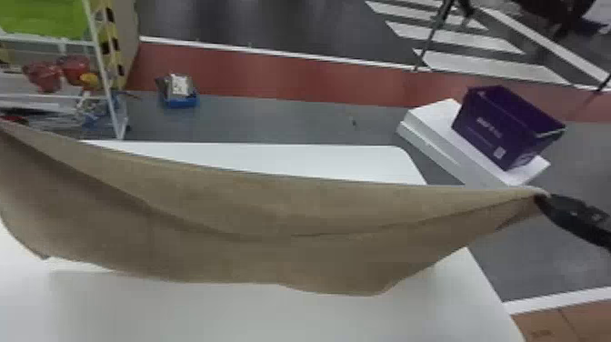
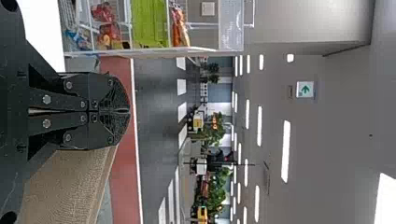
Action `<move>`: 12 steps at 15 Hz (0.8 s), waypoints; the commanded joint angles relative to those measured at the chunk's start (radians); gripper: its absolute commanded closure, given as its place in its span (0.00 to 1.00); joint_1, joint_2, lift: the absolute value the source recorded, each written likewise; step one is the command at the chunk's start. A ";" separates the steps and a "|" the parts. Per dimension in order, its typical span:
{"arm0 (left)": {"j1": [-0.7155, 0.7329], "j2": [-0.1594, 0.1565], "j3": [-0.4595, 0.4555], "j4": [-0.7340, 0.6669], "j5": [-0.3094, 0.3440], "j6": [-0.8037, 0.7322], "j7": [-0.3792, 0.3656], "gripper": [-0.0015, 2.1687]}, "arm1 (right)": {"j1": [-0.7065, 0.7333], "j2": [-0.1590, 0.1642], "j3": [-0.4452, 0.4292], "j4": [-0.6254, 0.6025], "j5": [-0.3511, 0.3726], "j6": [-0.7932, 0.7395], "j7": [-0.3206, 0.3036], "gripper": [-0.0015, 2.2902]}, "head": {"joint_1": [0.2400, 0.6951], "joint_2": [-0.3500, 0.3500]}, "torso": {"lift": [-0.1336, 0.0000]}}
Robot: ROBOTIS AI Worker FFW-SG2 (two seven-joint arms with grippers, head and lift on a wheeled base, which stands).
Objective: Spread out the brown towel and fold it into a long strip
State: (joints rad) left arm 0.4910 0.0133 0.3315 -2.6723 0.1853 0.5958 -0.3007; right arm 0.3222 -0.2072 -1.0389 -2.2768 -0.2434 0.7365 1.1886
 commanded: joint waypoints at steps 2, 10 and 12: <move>0.001 -0.001 0.043 -0.058 0.034 0.051 -0.021 0.88 | -0.018 0.009 -0.179 -0.096 -0.145 0.156 0.035 0.57 | 0.96 0.07 | 0.08; 0.023 -0.016 0.175 -0.189 0.109 0.235 -0.137 0.88 | -0.038 0.011 -0.409 -0.171 -0.330 0.315 0.112 0.57 | 0.89 0.00 | 0.08; 0.044 -0.016 0.204 -0.199 0.111 0.238 -0.144 0.88 | -0.031 0.023 -0.420 -0.167 -0.338 0.312 0.134 0.57 | 0.90 0.00 | 0.08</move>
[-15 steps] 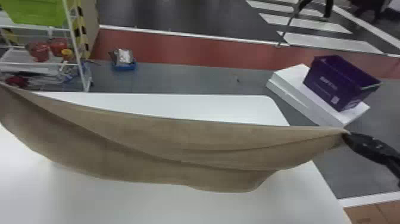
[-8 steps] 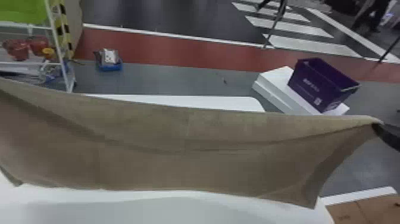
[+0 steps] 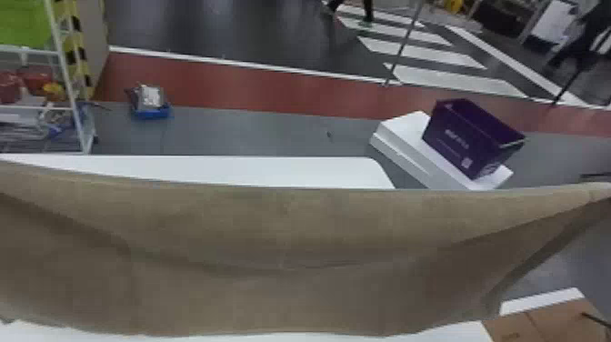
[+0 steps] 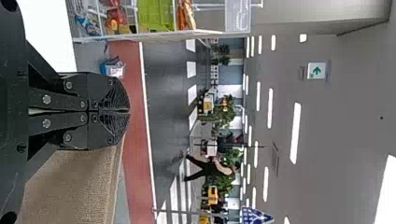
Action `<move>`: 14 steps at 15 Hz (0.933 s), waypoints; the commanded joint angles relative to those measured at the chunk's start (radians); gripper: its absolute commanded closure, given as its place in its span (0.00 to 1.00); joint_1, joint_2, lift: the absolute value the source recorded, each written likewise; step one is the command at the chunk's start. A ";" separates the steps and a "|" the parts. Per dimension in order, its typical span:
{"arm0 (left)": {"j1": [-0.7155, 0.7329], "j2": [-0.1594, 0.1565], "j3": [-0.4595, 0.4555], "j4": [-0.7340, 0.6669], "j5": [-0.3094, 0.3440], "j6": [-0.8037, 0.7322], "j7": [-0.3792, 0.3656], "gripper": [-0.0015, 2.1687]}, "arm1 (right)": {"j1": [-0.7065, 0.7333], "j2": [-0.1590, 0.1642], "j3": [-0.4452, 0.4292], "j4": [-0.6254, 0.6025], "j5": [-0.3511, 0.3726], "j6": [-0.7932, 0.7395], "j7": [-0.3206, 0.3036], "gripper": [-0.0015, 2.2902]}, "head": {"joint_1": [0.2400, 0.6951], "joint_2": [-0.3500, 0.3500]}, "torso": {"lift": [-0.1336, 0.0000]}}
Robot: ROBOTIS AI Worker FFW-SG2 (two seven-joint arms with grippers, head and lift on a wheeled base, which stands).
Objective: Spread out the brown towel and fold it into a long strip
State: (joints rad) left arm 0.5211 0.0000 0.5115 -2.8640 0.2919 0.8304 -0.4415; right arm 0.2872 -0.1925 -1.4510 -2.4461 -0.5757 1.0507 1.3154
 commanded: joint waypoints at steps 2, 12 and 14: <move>0.019 -0.003 0.059 -0.008 0.006 0.010 -0.017 0.88 | 0.010 0.019 -0.014 0.002 -0.027 -0.008 0.024 0.57 | 0.93 0.00 | 0.08; 0.014 -0.003 0.397 0.011 0.247 0.016 -0.200 0.87 | 0.050 0.071 -0.071 0.033 -0.136 -0.054 0.052 0.57 | 1.00 0.11 | 0.08; 0.011 -0.003 0.414 0.011 0.250 0.056 -0.220 0.87 | 0.056 0.077 -0.086 0.041 -0.158 -0.051 0.052 0.57 | 1.00 0.09 | 0.08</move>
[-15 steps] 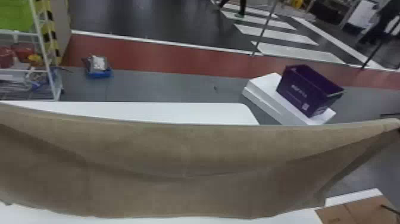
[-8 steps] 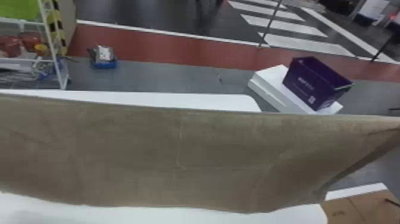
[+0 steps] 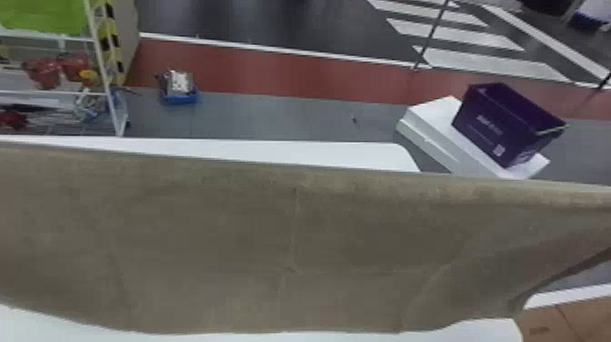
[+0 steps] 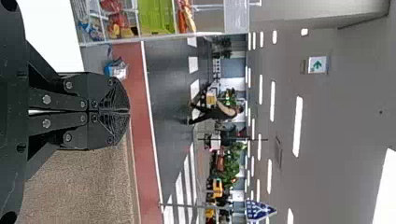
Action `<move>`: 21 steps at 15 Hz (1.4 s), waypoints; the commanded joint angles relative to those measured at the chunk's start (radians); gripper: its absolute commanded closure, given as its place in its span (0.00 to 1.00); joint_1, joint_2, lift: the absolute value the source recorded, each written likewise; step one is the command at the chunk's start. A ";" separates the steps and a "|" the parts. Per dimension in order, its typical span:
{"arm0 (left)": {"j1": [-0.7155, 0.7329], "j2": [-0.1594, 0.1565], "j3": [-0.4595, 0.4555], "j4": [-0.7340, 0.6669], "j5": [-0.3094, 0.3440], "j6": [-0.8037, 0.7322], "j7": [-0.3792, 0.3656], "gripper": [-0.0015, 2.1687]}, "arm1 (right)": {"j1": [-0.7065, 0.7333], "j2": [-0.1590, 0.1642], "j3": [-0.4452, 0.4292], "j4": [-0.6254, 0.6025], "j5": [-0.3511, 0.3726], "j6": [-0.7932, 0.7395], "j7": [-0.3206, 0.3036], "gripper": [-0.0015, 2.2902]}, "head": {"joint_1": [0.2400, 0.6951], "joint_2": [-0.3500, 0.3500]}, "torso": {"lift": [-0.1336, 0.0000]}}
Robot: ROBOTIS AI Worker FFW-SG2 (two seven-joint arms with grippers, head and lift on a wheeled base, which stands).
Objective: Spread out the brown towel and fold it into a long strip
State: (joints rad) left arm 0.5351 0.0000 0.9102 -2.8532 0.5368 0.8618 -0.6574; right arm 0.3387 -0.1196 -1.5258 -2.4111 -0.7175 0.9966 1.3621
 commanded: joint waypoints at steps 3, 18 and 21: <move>-0.023 -0.003 0.047 -0.001 -0.009 0.119 -0.013 0.88 | 0.019 0.001 0.024 0.038 0.018 -0.009 0.005 0.57 | 1.00 0.08 | 0.08; -0.334 -0.003 -0.610 0.426 -0.693 0.178 0.153 0.87 | -0.188 -0.049 0.697 0.429 0.673 -0.393 -0.233 0.57 | 1.00 0.21 | 0.08; -0.411 -0.003 -0.648 0.574 -0.704 0.079 0.200 0.87 | -0.230 -0.064 0.751 0.507 0.727 -0.457 -0.270 0.57 | 1.00 0.23 | 0.08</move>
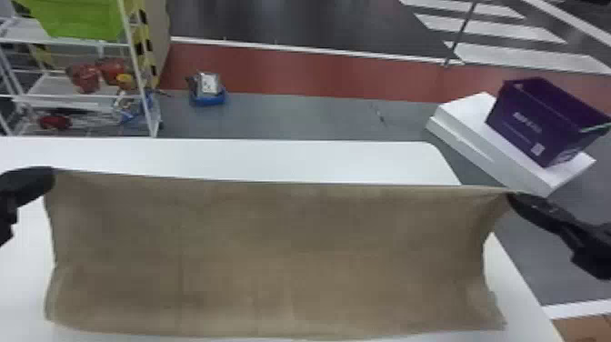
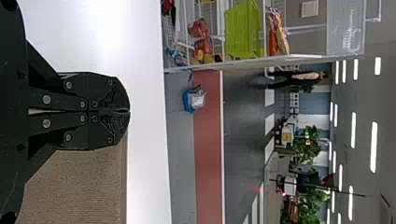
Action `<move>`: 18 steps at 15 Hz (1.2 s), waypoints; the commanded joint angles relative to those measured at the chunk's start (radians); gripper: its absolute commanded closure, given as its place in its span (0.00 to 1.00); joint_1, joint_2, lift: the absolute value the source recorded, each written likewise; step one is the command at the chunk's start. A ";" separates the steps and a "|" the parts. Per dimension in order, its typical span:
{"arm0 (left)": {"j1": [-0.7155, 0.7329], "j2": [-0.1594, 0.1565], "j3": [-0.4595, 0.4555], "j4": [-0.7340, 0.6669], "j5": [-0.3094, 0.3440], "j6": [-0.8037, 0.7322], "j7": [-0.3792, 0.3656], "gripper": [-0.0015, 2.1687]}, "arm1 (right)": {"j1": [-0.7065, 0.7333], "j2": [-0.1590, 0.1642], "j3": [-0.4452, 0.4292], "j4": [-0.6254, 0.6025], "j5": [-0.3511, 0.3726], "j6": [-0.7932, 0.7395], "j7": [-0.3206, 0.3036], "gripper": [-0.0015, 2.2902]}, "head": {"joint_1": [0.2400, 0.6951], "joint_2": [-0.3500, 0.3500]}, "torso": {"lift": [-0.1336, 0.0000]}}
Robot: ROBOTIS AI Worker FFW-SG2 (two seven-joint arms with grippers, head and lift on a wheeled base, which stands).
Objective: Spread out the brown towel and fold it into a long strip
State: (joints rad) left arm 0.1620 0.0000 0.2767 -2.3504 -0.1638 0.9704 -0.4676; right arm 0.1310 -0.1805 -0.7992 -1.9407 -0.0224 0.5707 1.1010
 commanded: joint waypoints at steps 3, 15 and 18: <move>-0.094 -0.003 -0.056 0.209 -0.031 -0.143 0.050 0.87 | -0.067 -0.011 0.107 0.129 0.125 -0.111 -0.052 0.57 | 1.00 0.24 | 0.08; -0.070 0.003 -0.033 0.327 -0.039 -0.247 0.103 0.01 | 0.041 -0.017 0.146 0.102 0.167 -0.277 -0.256 0.02 | 1.00 0.24 | 0.08; 0.008 0.002 0.019 0.272 -0.022 -0.244 0.086 0.02 | 0.150 -0.014 0.077 -0.009 0.052 -0.280 -0.184 0.04 | 1.00 0.26 | 0.08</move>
State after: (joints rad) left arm 0.1282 0.0028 0.2710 -2.0458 -0.1954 0.7244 -0.3767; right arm 0.2272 -0.1967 -0.6888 -1.8973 0.0860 0.2915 0.9011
